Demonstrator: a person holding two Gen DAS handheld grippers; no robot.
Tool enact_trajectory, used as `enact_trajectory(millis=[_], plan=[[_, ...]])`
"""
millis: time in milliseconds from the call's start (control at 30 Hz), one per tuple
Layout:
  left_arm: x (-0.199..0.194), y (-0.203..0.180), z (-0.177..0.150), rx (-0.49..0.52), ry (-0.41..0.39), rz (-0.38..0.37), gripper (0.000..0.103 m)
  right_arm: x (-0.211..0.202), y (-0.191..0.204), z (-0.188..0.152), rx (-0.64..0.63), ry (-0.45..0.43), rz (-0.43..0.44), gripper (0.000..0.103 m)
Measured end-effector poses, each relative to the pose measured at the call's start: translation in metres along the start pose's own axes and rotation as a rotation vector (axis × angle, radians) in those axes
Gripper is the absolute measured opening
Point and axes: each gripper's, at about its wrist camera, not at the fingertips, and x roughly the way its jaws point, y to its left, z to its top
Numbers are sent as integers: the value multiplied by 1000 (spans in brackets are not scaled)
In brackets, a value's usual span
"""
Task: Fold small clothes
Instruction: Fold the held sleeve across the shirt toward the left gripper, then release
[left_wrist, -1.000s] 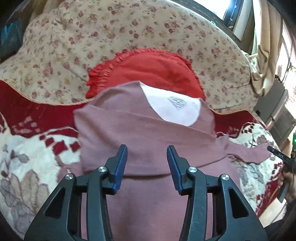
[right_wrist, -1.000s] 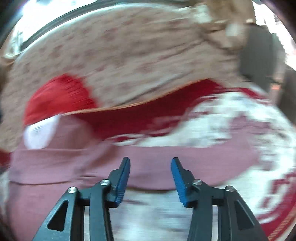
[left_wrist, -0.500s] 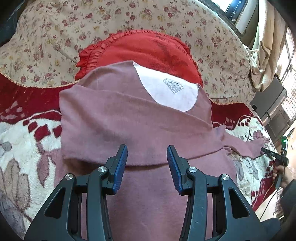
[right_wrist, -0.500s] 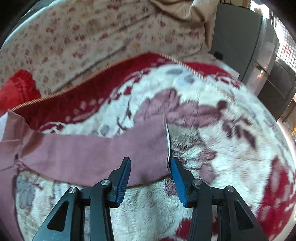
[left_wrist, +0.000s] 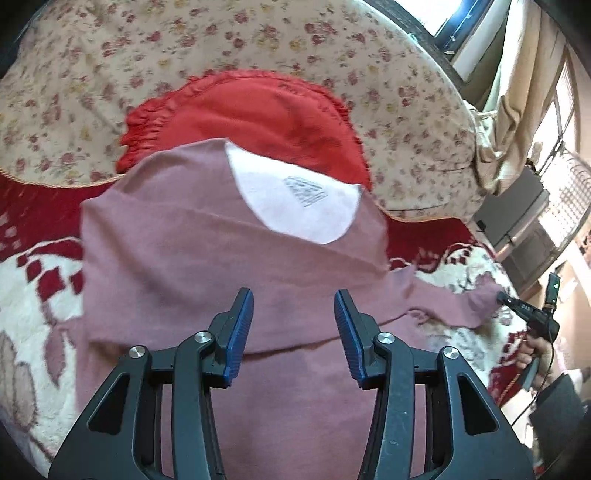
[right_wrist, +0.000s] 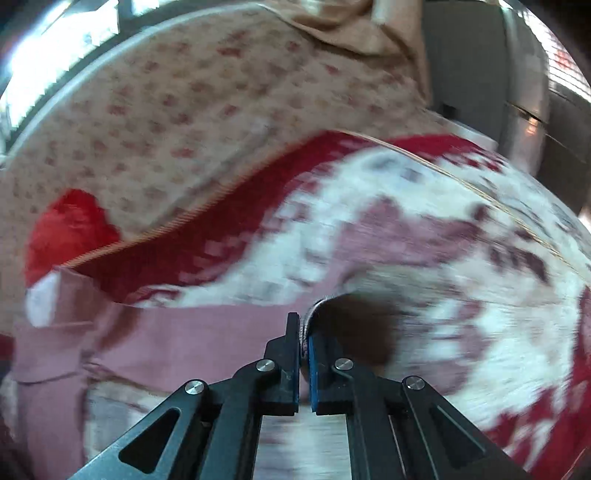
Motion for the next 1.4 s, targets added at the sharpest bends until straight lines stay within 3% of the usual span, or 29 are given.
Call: enact_trajectory(millis=[33,333,500,567,667,800,1000,1100,1300,1367,1400], plan=[[1,-2,1,1,7,-2,53,-2,26,1,-23,-9,49,3],[20,14,0,-105,115,-89,53,30,214,-22,-51,48,372,3],[22,27,0,-167,140,-152,55,56,315,-86,-197,133,458,3],[27,27,-1,-180,167,-179,63,69,340,-111,-267,169,456,3],[41,17,-3,-177,223,-200,63,77,359,-131,-341,188,454,3],[66,-8,2,-83,283,-178,63,74,370,-130,-366,156,475,3],[78,-5,-4,-119,297,-226,63,59,388,-135,-411,110,533,3],[77,1,-4,-123,286,-200,41,56,399,-140,-473,79,521,3],[74,9,-3,-147,256,-157,26,57,394,-140,-448,75,531,3],[73,9,-3,-147,251,-150,10,56,390,-139,-431,87,543,3],[72,11,-4,-149,251,-133,9,57,390,-140,-432,93,539,3]])
